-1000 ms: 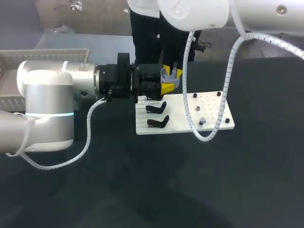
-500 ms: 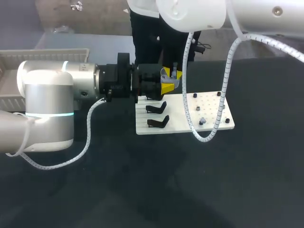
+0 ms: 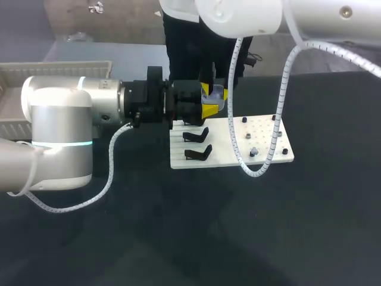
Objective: Pick up each earbud case from the left stands, insert the matching earbuds, close the lid, and place the case in the box.
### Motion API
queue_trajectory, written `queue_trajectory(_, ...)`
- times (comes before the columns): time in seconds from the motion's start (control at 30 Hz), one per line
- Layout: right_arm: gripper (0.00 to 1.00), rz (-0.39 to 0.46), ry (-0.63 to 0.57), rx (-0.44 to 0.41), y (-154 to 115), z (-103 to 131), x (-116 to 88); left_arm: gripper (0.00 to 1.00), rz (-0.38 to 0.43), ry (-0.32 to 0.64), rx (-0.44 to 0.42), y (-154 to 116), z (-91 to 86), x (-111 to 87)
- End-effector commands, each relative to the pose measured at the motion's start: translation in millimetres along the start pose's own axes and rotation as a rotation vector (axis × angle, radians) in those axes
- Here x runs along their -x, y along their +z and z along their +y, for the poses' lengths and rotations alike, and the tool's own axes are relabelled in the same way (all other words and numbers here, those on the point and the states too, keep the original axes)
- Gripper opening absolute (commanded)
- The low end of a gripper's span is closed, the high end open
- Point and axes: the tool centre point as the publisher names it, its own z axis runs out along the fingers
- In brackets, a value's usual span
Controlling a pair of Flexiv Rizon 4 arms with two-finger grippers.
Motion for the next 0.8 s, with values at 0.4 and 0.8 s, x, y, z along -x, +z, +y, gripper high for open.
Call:
queue_trajectory(0.4,0.81,-0.127,-0.073,0.132,-14,-27,-25,0.00,-0.005,0.004,0.005,0,-0.8,-1.2)
queue_trajectory(0.8,1.00,-0.222,-0.066,0.195,-7,-72,-33,0.00,-0.005,0.004,0.005,0,-0.8,-1.2)
